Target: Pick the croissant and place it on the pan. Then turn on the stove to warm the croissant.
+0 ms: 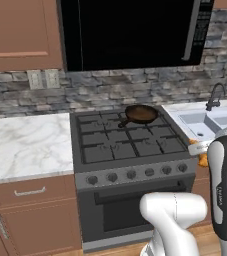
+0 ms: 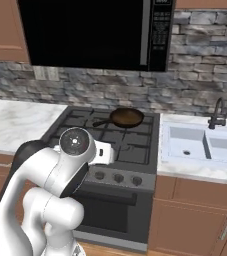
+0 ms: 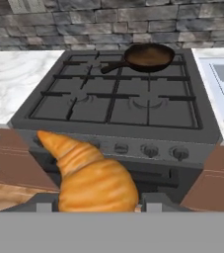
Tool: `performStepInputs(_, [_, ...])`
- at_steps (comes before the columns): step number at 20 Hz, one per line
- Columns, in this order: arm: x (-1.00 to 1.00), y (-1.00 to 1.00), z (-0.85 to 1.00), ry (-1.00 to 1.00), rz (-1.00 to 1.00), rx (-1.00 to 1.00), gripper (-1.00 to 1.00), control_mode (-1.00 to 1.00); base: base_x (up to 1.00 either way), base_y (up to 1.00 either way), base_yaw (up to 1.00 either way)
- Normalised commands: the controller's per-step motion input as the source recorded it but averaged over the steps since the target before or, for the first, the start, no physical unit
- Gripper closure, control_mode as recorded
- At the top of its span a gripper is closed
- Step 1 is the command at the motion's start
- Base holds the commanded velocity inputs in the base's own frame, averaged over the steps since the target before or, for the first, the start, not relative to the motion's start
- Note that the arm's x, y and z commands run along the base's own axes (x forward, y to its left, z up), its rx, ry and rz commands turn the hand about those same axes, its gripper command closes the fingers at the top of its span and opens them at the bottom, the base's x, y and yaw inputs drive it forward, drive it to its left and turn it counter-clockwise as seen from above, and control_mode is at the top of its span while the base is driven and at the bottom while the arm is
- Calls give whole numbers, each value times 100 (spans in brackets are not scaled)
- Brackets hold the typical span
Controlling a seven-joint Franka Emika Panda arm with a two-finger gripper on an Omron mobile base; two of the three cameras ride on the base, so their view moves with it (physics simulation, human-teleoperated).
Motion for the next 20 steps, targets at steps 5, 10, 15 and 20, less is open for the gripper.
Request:
performStepInputs(5, [0, 0, 0, 0, 0, 0, 100, 100, 0, 42, 0])
performStepInputs(10, [0, 0, 0, 0, 0, 0, 100, 100, 0, 46, 0])
performStepInputs(15, [0, 0, 0, 0, 0, 0, 100, 100, 0, 19, 0])
performStepInputs(20, [0, 0, 0, 0, 0, 0, 100, 100, 0, -3, 0])
